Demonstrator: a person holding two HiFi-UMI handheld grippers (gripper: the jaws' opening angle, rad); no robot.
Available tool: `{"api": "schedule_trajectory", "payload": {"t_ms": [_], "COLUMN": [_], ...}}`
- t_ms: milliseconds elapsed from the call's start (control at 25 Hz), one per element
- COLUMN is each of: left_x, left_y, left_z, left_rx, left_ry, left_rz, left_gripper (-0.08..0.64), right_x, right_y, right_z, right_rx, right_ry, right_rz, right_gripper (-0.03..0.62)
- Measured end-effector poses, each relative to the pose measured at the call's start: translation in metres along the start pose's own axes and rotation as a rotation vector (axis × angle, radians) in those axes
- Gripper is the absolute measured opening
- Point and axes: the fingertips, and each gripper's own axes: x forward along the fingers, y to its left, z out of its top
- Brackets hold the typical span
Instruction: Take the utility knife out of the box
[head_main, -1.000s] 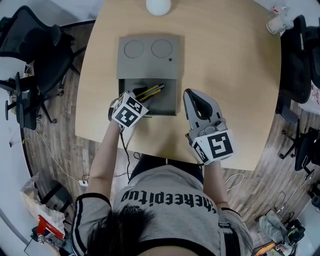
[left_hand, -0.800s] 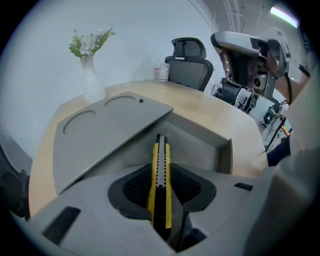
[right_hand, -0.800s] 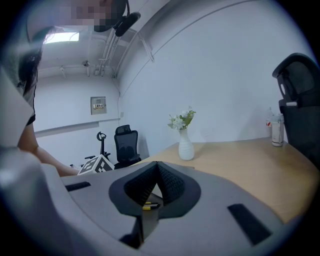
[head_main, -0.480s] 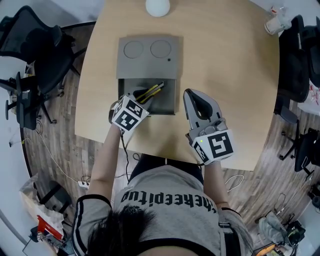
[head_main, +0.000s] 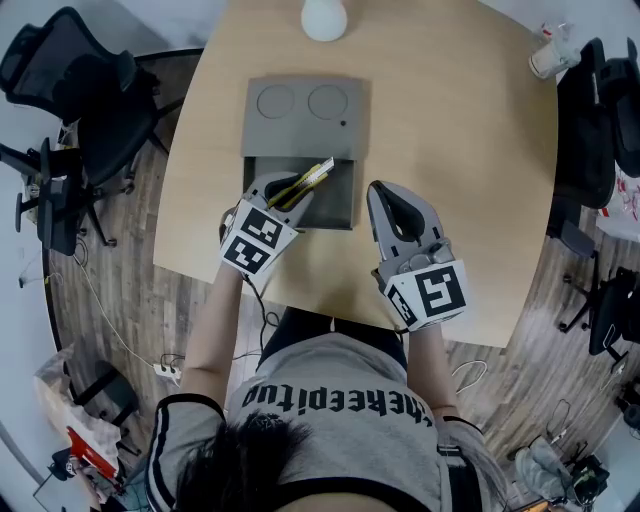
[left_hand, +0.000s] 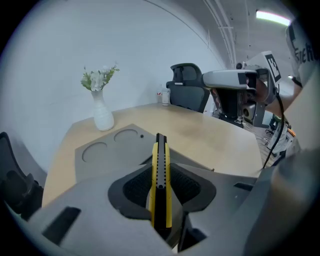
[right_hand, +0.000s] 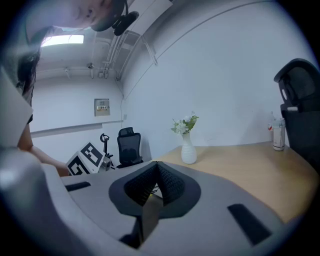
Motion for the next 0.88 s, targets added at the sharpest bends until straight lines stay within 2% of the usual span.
{"api": "schedule_trajectory", "payload": {"t_ms": [320,880], "left_x": [-0.037,-0.109], "left_y": [-0.002,-0.017], "left_z": [0.029,0.054], "left_rx": [-0.029,-0.079], "left_ry": [-0.135,-0.371], "left_rz": [0.064,0.179], "left_gripper": [0.126,0.126], "right_x": [-0.003,-0.023], "right_y": [0.016,0.053], "right_z": [0.008,0.021], "right_rx": [-0.021,-0.073], "right_ry": [-0.02,-0.051], "right_rz": [0.022,0.025], "right_gripper": [0.006,0.006]}}
